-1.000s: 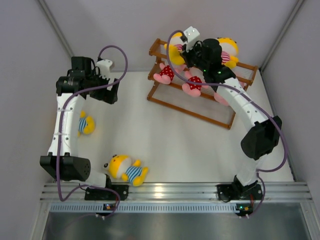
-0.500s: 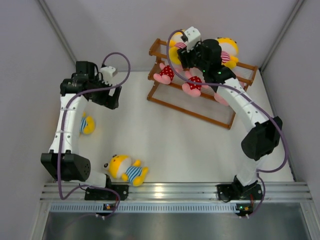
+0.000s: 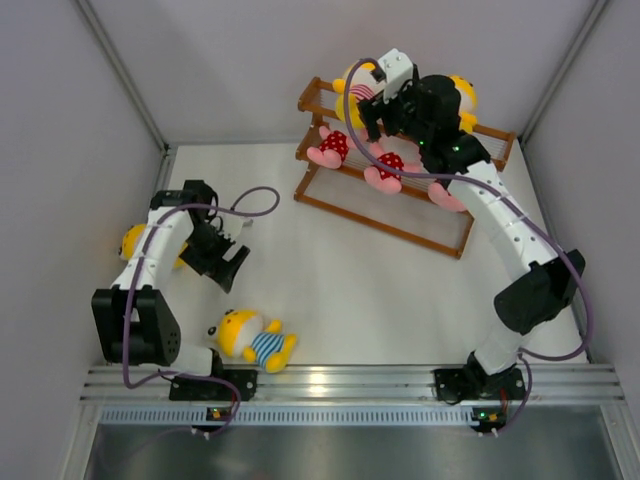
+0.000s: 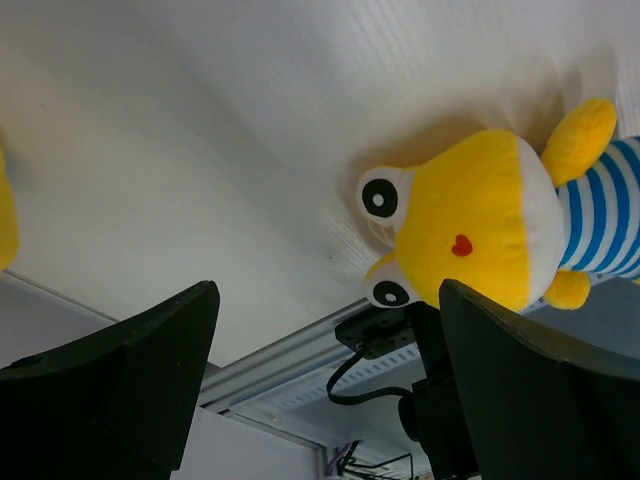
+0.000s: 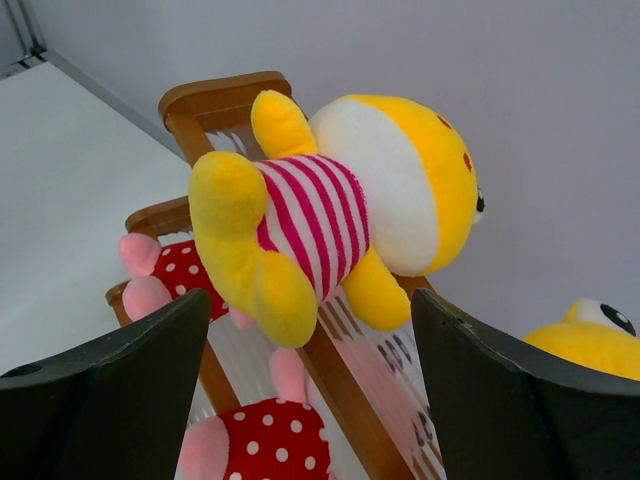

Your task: Place and organize the stuffed toys onto the shelf

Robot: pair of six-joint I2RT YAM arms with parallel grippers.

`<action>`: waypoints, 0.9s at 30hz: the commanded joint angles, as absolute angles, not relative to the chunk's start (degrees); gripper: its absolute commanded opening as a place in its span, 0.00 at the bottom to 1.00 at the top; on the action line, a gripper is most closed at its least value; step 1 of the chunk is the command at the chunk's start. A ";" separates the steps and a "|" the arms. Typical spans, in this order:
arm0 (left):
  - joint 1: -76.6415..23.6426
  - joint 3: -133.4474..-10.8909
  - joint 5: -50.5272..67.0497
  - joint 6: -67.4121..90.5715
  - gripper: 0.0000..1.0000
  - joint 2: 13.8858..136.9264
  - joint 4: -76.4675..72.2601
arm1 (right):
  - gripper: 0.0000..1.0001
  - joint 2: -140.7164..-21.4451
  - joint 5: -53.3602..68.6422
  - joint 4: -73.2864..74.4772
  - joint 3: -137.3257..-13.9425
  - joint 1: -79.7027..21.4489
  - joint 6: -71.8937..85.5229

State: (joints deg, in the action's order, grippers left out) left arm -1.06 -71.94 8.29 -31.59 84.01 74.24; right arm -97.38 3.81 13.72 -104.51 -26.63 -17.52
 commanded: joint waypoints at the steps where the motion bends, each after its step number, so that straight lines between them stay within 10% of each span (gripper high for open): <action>1: -0.97 -70.66 9.66 -37.51 0.97 81.04 79.97 | 0.82 -92.73 4.75 14.06 -106.52 -27.77 -18.10; 19: -19.59 -51.16 7.47 -32.61 0.95 79.10 72.87 | 0.83 -84.99 -4.04 21.96 -103.19 -34.01 -19.95; 26: -20.30 -50.27 12.82 -30.06 0.48 80.59 67.59 | 0.82 -82.18 -5.71 23.64 -100.46 -36.29 -20.74; 27: -20.30 -50.53 13.70 -29.62 0.29 80.68 67.41 | 0.82 -81.66 -5.80 23.82 -99.59 -36.73 -20.74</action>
State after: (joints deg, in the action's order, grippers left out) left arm -20.21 -49.82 10.04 -31.09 80.86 71.99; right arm -84.55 -4.38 21.80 -100.79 -34.81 -19.97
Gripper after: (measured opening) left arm 0.465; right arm 0.819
